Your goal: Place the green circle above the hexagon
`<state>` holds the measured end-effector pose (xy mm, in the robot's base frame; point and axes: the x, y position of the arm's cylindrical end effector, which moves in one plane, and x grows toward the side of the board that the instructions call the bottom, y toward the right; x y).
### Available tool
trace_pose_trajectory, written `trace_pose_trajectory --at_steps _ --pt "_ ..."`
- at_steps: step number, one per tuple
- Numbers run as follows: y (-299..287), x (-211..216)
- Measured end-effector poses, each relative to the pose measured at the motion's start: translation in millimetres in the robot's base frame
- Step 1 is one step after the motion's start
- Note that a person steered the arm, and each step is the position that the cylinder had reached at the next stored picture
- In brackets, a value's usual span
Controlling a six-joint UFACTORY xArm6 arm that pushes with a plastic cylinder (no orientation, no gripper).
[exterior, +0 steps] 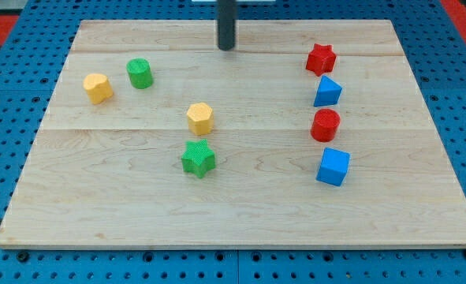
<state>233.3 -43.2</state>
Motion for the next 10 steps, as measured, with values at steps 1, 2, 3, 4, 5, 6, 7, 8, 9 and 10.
trace_pose_trajectory --at_steps 1,2,3,4,5,6,7,8,9,10 --pt "-100 -11" --pt "-155 15" --pt "-161 71" --pt "-156 91" --pt "-133 91" --pt "-104 91" --pt "-90 91" --pt "-81 91" --pt "-70 91" --pt "-53 91"
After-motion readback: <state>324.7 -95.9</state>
